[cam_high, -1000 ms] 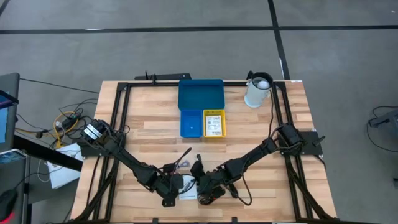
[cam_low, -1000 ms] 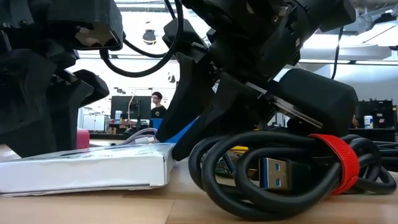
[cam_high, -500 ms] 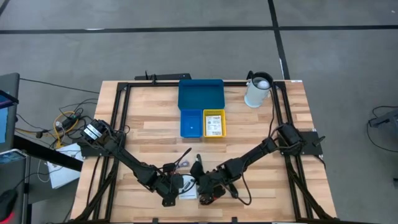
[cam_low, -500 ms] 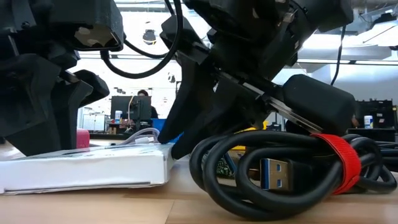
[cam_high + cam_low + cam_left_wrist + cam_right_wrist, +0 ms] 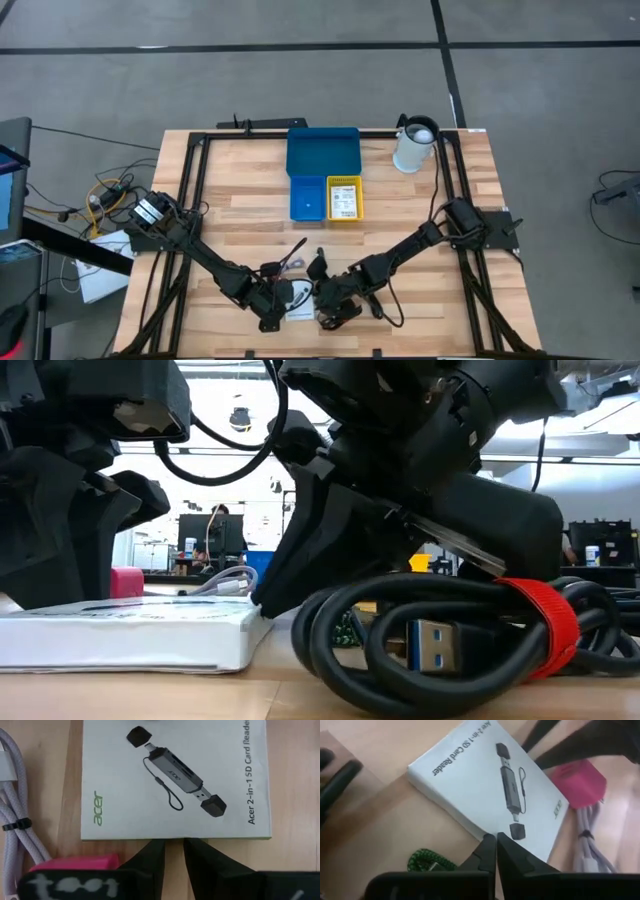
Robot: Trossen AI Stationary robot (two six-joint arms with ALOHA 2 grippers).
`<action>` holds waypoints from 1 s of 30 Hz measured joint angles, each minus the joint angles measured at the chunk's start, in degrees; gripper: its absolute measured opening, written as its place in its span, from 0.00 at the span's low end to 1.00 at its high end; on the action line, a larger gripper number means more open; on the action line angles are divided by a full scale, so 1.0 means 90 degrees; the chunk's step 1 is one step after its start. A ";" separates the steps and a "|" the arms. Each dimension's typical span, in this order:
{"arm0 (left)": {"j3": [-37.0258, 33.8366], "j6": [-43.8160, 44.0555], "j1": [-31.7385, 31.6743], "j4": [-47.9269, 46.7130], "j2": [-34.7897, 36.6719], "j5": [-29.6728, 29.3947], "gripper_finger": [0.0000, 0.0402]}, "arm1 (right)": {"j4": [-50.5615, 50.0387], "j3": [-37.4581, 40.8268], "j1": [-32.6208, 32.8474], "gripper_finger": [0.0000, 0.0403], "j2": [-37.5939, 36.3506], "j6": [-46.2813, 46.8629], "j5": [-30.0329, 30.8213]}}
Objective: Pick and place items into bin
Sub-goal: Put the white card reader box into the yellow bin
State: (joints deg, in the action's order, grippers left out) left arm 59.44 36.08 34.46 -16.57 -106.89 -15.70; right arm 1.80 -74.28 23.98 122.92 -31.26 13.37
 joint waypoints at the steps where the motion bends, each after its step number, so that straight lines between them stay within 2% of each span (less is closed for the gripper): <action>1: 0.0000 0.0019 0.0000 -0.0002 0.0002 0.0000 0.15 | -0.0034 0.0000 0.0037 0.00 -0.0025 0.0017 0.0124; 6: 0.0005 0.0132 0.0009 0.0050 -0.0013 -0.0026 0.15 | -0.0294 0.0000 0.0225 0.00 -0.0339 0.0036 0.1075; 9: 0.0016 0.0137 0.0000 0.0262 -0.0051 -0.0293 0.15 | -0.0406 -0.0049 0.0295 0.00 -0.0621 0.0036 0.1513; 22: 0.0022 0.0103 0.0010 0.0496 -0.0029 -0.0289 0.15 | -0.0906 -0.0019 0.0537 0.00 -0.1047 0.0167 0.1326; 30: 0.0015 0.0081 0.0017 0.0470 -0.0029 -0.0291 0.15 | -0.2178 -0.0012 0.0457 0.00 -0.1030 0.0794 0.1339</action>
State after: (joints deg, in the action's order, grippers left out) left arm 59.57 36.82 34.61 -12.34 -107.15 -18.33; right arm -17.80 -74.39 28.09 113.65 -24.12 25.41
